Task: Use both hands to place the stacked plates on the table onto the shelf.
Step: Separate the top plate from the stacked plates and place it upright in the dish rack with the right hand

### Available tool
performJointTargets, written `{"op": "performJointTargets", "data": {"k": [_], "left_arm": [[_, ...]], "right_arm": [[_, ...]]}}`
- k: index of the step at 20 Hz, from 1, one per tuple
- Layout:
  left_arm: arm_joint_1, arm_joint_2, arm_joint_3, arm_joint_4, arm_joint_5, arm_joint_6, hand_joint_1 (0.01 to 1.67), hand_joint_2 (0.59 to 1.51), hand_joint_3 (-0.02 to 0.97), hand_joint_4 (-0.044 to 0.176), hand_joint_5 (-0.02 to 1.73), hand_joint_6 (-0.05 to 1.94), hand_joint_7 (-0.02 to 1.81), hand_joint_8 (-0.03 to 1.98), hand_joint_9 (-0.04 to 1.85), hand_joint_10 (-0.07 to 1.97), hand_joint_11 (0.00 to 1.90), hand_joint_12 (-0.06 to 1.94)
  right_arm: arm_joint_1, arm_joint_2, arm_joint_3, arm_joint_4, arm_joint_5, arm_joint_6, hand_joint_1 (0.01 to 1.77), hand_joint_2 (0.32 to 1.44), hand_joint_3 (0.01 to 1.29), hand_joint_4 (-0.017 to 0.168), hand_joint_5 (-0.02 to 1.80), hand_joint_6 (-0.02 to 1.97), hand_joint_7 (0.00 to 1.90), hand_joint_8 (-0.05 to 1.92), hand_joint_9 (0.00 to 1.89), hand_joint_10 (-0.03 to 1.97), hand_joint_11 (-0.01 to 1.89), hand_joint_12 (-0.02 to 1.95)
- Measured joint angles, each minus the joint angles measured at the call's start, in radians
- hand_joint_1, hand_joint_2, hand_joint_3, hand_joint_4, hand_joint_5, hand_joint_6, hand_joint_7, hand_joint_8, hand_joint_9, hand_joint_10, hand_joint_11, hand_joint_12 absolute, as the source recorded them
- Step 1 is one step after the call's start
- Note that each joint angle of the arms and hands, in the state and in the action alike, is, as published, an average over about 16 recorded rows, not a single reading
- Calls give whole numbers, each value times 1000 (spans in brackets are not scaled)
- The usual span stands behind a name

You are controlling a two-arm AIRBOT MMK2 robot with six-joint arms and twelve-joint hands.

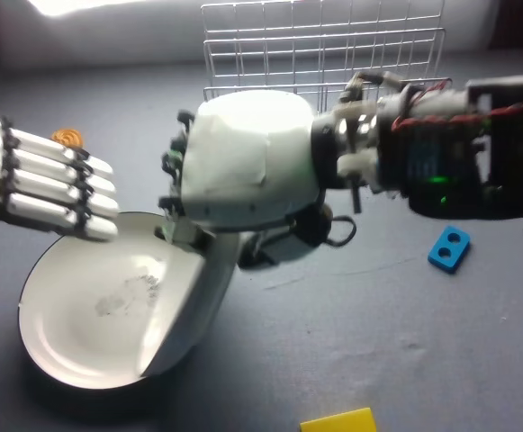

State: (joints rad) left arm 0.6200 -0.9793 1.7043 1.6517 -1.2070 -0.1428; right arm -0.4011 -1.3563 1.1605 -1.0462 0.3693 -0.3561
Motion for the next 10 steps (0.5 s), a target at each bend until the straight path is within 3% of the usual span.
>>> {"op": "performJointTargets", "data": {"k": [5, 10], "left_arm": [[-25, 29, 21, 12, -12, -24, 17, 1134, 11, 5, 27, 17, 20, -6, 20, 6, 21, 19], [-38, 44, 39, 17, -21, -37, 17, 1136, 11, 6, 30, 16, 23, -6, 21, 6, 22, 18]], "right_arm": [[67, 88, -93, -5, -16, 83, 1243, 974, 14, 8, 966, 947, 1033, 854, 1139, 326, 792, 1154], [141, 181, -148, -60, -15, 308, 1269, 985, 14, 9, 978, 999, 1031, 855, 1136, 349, 806, 1154]]}}
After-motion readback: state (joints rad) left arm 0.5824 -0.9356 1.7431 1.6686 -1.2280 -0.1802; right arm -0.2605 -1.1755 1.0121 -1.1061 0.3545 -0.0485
